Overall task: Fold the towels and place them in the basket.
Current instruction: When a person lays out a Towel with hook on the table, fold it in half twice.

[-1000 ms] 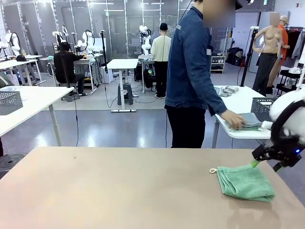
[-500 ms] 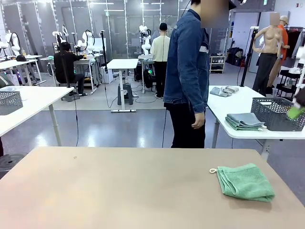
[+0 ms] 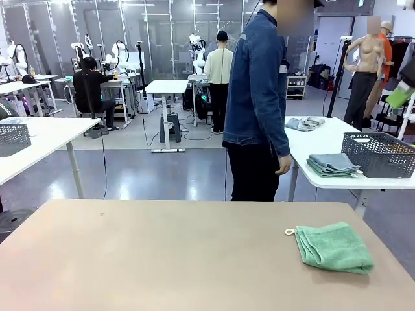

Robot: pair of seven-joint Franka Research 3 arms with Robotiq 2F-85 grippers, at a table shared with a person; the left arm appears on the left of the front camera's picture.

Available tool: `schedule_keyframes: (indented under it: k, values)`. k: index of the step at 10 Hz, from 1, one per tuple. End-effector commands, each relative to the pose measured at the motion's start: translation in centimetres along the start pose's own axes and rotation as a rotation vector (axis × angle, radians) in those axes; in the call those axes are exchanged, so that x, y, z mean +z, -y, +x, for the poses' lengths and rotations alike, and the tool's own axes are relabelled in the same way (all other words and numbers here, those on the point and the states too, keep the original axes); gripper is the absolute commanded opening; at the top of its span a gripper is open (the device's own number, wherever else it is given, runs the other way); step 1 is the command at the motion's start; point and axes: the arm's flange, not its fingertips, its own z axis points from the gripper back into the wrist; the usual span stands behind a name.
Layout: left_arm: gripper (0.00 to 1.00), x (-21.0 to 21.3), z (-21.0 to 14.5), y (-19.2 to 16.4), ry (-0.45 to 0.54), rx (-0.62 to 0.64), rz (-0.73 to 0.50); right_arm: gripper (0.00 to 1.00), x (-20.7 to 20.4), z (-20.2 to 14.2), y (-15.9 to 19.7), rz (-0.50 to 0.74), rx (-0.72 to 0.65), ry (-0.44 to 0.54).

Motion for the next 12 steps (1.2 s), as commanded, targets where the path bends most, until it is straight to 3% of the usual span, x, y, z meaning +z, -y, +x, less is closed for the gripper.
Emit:
schedule_keyframes:
  k: [1,3,12]
  values:
    - [0.93,0.1,0.0,0.1,0.001,0.0,0.0,1.0,2.1,-0.5,-2.1,0.008,0.06,-0.011]
    - [0.93,0.1,0.0,0.1,0.001,0.0,0.0,1.0,2.6,-0.6,-4.2,0.012,0.122,-0.048]
    - [0.93,0.1,0.0,0.1,0.001,0.0,0.0,1.0,2.9,-0.7,-4.8,0.022,0.114,-0.021]
